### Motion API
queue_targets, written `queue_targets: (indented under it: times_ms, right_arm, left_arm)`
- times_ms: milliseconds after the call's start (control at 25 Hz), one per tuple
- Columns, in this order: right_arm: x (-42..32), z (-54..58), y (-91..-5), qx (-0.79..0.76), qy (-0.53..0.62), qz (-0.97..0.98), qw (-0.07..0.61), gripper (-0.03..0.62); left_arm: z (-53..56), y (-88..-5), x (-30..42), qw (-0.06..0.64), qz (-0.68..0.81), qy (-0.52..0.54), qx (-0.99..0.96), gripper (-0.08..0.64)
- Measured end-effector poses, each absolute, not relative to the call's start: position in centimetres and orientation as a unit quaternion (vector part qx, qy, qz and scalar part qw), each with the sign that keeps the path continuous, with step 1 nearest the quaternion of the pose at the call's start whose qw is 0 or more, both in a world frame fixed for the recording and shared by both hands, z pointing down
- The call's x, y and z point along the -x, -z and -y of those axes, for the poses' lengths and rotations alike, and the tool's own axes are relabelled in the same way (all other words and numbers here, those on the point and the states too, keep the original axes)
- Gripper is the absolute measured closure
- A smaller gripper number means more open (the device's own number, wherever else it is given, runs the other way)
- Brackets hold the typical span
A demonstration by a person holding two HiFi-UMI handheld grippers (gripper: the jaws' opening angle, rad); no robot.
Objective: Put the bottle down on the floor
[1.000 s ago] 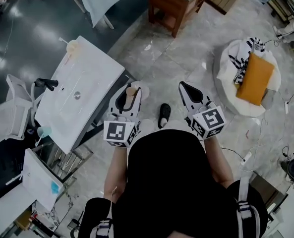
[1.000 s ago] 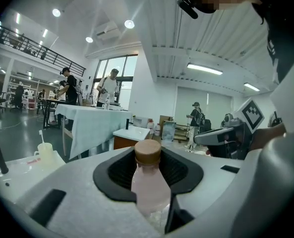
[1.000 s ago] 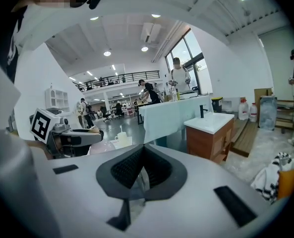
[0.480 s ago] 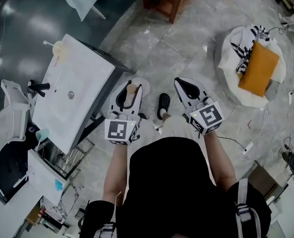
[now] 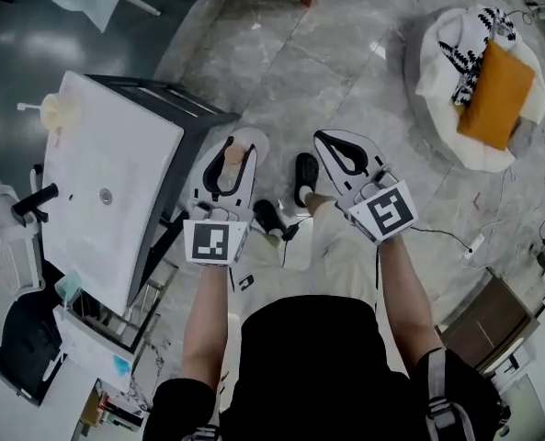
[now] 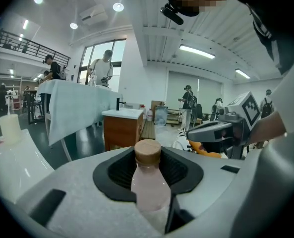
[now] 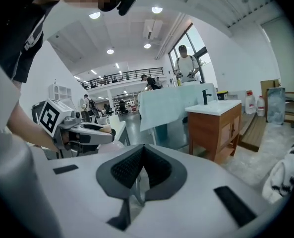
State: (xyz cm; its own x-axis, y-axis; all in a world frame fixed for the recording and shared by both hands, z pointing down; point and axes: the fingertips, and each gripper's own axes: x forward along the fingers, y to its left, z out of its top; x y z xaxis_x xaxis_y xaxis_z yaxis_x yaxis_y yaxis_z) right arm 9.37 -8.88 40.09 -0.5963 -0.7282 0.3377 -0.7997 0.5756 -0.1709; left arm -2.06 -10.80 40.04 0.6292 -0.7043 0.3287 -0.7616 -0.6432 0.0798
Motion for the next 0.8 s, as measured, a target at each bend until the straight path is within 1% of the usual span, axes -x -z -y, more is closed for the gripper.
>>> queue_targets:
  times_ms: [400,720,800]
  right_arm:
    - [-9.1,11.2,-57.3,-0.471,-0.098,0.866,0.137,0.589]
    - [-9.0,14.7,-67.8,-0.481,-0.11,0.865,0.089,0.589]
    - [-8.8,15.4,-70.0,-0.476,-0.115,0.867,0.088,0.589]
  left_arm:
    - [12.4,-58.9,1.7,0.111,0.389,-0.144,-0.903,0.416]
    - [13.5,-72.7,1.7,0.111,0.389,-0.153,-0.902,0.416]
    - [13.8,-75.7,1.7,0.112,0.392,-0.153,-0.9,0.416]
